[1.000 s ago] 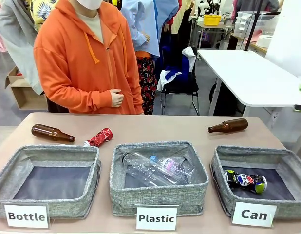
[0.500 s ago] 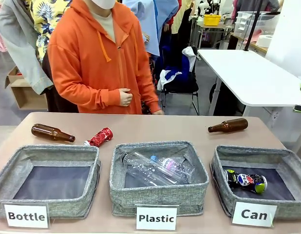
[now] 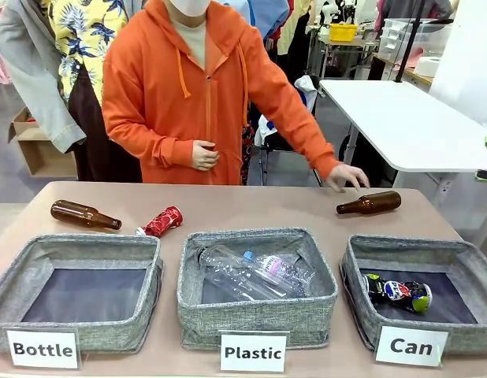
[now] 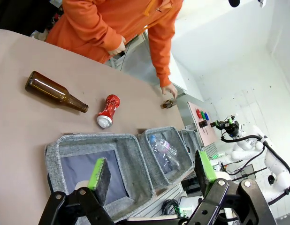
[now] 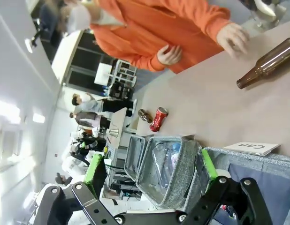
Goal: Sort the can waste into the basket.
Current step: Pick up the can waste from the table and place it in the right Fabric basket.
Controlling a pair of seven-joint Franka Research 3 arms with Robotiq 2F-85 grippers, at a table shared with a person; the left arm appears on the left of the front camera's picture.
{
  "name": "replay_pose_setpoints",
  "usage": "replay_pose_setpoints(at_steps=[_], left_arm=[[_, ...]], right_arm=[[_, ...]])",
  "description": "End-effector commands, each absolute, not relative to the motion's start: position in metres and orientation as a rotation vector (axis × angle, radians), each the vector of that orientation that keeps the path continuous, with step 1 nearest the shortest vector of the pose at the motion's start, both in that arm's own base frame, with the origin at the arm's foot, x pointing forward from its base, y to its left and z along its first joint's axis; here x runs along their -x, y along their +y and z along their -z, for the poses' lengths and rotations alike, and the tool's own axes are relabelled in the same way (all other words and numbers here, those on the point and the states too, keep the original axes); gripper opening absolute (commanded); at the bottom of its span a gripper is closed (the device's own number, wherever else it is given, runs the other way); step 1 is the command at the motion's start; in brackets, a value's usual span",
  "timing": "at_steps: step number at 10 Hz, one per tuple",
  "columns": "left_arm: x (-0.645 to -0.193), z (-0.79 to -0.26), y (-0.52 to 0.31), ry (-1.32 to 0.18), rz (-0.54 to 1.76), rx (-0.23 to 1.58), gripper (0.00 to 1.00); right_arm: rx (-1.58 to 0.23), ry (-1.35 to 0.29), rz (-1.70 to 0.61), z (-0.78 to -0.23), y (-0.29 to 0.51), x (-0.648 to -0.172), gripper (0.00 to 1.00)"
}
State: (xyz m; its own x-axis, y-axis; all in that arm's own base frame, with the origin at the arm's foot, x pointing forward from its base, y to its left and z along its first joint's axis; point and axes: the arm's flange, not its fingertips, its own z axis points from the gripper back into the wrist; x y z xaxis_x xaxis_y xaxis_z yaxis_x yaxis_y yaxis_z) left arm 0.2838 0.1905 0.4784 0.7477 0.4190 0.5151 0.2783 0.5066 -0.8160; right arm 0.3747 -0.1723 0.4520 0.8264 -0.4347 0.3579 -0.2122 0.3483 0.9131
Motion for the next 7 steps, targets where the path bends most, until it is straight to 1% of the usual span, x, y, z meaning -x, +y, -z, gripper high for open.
replay_pose_setpoints(at_steps=[1,6,7], left_arm=[[-0.2851,-0.4783,0.1901,-0.784,-0.081,1.073,0.94],[-0.2851,-0.4783,0.1901,-0.784,-0.081,1.073,0.94],[-0.2838,-0.4784,0.1905,-0.758,-0.095,1.064,0.94]], right_arm=[[-1.231,-0.609,0.144,-0.4565,-0.1760,-0.3725,1.00],[-1.231,-0.609,0.144,-0.4565,-0.1760,-0.3725,1.00],[-1.231,-0.609,0.144,-0.4565,-0.1760,-0.3725,1.00]])
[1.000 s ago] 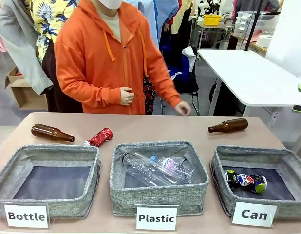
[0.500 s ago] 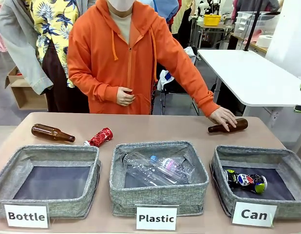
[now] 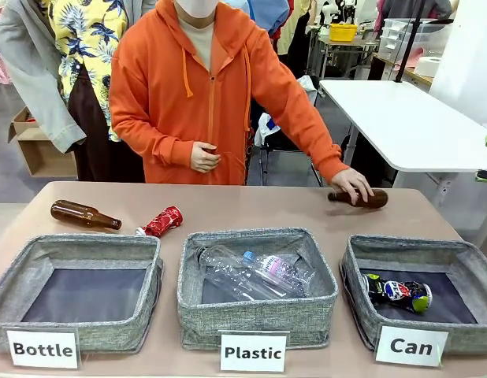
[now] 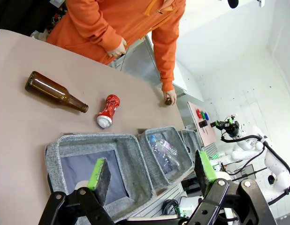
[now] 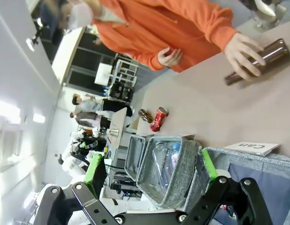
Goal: Sort the can waste into the basket.
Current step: Pick up the can waste from the table and place it in the right Fabric basket.
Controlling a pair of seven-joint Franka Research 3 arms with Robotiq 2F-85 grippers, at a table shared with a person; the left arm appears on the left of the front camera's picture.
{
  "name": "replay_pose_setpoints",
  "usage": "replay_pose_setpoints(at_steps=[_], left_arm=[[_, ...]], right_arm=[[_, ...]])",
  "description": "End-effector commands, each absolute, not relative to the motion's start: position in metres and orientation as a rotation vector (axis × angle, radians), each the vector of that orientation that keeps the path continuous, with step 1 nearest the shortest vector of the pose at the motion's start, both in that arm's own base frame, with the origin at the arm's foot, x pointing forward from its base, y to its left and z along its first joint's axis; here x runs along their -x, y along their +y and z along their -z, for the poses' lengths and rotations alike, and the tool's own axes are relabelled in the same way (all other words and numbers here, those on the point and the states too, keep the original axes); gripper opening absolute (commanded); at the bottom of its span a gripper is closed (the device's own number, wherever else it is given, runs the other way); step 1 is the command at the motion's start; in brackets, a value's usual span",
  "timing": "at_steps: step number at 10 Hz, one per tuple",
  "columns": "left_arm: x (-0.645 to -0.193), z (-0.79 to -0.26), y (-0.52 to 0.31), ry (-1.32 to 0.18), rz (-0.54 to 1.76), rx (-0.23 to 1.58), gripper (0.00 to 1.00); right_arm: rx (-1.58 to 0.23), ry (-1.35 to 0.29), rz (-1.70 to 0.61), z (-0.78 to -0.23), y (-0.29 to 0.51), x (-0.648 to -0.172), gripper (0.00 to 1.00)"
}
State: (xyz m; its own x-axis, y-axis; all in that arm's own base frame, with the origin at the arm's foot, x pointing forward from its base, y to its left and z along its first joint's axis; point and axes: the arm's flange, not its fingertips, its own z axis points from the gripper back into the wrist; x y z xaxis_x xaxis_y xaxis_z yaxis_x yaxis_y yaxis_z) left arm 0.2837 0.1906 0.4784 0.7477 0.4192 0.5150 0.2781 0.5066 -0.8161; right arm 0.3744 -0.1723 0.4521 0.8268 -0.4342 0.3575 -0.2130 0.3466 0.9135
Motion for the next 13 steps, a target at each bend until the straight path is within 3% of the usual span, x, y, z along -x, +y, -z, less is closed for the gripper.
replay_pose_setpoints(at_steps=[1,4,6,8,10,11,13], left_arm=[[-0.286,-0.500,0.167,-0.714,-0.008,0.892,0.94],[-0.350,-0.534,0.047,-0.603,0.354,0.657,0.94],[-0.390,-0.518,-0.032,-0.584,0.561,0.518,0.94],[-0.402,-0.482,-0.087,-0.711,0.734,0.264,0.94],[-0.417,-0.458,-0.104,-0.876,0.728,0.120,0.94],[-0.428,-0.453,-0.098,-0.942,0.679,0.085,0.94],[-0.429,-0.479,-0.031,-0.818,0.570,0.296,0.94]], right_arm=[[-1.231,-0.609,0.144,-0.456,-0.176,-0.373,1.00],[-1.231,-0.609,0.144,-0.456,-0.176,-0.373,1.00],[-1.231,-0.609,0.144,-0.456,-0.176,-0.373,1.00],[-1.231,-0.609,0.144,-0.456,-0.176,-0.373,1.00],[-1.231,-0.609,0.144,-0.456,-0.176,-0.373,1.00],[-1.231,-0.609,0.144,-0.456,-0.176,-0.373,1.00],[-1.231,-0.609,0.144,-0.456,-0.176,-0.373,1.00]])
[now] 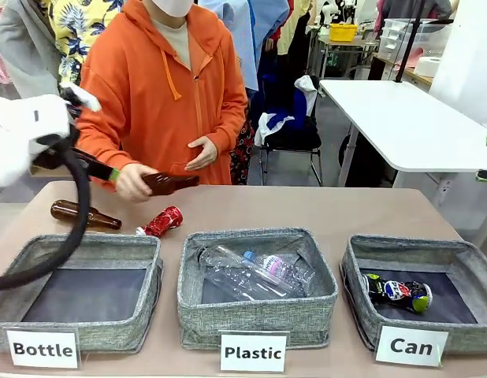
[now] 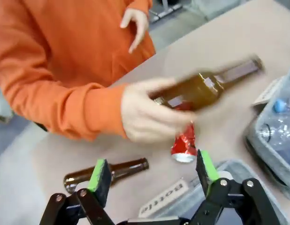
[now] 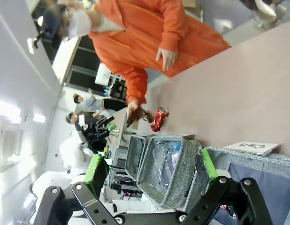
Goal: Sort the can waste into the basket.
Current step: Pick up the can waste from the table and place it in the right Fabric basket.
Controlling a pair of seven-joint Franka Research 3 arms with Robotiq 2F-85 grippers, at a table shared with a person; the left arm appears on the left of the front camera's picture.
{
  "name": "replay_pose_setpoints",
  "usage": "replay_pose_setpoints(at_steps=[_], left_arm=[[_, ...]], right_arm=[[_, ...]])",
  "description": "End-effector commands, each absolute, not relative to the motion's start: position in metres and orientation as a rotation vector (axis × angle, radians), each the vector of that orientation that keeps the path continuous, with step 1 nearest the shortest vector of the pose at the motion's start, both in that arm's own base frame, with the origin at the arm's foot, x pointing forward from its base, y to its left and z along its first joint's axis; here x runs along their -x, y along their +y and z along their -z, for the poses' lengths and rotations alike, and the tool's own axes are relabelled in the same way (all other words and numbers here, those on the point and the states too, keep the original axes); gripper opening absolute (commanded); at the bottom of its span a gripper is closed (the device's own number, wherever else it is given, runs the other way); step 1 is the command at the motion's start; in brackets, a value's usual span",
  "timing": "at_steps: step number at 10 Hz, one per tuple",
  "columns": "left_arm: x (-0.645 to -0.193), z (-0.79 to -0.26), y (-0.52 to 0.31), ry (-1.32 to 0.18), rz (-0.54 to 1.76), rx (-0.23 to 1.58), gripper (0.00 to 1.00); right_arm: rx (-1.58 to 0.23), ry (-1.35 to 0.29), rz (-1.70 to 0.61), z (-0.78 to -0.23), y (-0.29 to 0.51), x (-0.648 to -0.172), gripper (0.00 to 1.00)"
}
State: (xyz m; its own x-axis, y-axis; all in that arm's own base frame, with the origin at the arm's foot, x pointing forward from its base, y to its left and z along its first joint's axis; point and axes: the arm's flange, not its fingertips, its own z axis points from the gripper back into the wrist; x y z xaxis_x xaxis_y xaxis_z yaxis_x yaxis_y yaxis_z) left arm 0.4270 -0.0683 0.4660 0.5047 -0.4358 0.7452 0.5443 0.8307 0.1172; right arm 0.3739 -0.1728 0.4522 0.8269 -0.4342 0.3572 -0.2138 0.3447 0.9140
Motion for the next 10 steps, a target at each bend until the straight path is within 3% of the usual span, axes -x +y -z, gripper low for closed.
replay_pose_setpoints(at_steps=[1,4,7,10], left_arm=[[-0.406,-0.512,0.020,-0.780,0.553,0.377,0.94],[-0.321,-0.575,0.161,-0.908,0.376,0.415,0.94],[-0.276,-0.582,0.251,-0.935,0.242,0.561,0.94],[-0.248,-0.574,0.280,-0.998,0.154,0.618,0.94]], right_arm=[[-1.231,-0.609,0.144,-0.456,-0.176,-0.373,1.00],[-1.231,-0.609,0.144,-0.456,-0.176,-0.373,1.00],[-1.231,-0.609,0.144,-0.456,-0.176,-0.373,1.00],[-1.231,-0.609,0.144,-0.456,-0.176,-0.373,1.00]])
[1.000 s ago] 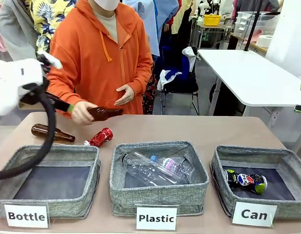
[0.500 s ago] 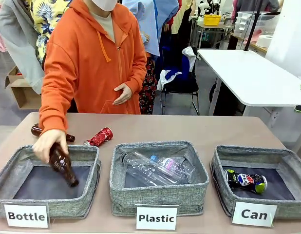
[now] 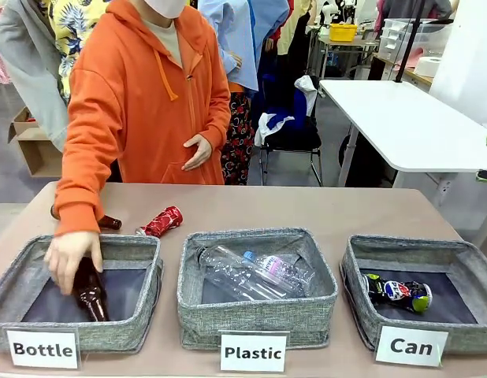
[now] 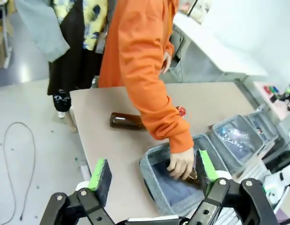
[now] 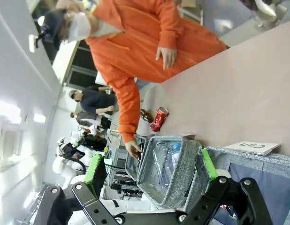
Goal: Sort the can waste into the basket.
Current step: Pick up the can waste from the table and place it in the right Fabric basket.
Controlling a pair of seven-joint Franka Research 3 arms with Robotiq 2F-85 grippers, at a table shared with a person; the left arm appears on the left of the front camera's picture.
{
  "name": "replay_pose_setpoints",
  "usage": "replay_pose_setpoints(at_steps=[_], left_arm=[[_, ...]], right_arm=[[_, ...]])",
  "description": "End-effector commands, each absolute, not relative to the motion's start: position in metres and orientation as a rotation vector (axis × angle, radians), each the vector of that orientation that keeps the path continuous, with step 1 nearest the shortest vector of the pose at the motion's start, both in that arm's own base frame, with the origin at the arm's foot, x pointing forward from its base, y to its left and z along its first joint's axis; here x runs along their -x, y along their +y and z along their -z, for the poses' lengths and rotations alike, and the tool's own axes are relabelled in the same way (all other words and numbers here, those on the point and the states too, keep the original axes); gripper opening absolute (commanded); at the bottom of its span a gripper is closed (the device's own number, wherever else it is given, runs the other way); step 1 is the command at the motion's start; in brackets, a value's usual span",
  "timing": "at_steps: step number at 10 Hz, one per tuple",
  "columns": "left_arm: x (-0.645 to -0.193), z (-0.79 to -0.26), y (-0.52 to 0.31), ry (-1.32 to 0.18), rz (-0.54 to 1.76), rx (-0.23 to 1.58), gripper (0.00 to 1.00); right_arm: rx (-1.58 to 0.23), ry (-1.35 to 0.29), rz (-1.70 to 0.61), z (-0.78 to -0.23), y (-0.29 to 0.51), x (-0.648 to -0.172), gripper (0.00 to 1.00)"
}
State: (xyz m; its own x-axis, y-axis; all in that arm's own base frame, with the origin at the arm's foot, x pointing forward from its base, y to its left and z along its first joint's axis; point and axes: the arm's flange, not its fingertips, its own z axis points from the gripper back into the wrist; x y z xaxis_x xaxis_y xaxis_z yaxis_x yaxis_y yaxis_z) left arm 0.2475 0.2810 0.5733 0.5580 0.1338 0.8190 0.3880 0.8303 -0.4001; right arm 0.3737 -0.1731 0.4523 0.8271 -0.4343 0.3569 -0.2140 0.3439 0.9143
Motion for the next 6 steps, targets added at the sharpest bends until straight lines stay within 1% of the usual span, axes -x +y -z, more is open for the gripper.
replay_pose_setpoints(at_steps=[1,3,4,6], left_arm=[[-0.246,-0.570,0.280,-0.997,0.158,0.633,0.94],[-0.251,-0.571,0.275,-0.992,0.161,0.644,0.94],[-0.260,-0.572,0.265,-0.968,0.185,0.648,0.94],[-0.289,-0.572,0.213,-0.888,0.260,0.607,0.94]], right_arm=[[-1.231,-0.609,0.144,-0.456,-0.176,-0.373,1.00],[-1.231,-0.609,0.144,-0.456,-0.176,-0.373,1.00],[-1.231,-0.609,0.144,-0.456,-0.176,-0.373,1.00],[-1.231,-0.609,0.144,-0.456,-0.176,-0.373,1.00]])
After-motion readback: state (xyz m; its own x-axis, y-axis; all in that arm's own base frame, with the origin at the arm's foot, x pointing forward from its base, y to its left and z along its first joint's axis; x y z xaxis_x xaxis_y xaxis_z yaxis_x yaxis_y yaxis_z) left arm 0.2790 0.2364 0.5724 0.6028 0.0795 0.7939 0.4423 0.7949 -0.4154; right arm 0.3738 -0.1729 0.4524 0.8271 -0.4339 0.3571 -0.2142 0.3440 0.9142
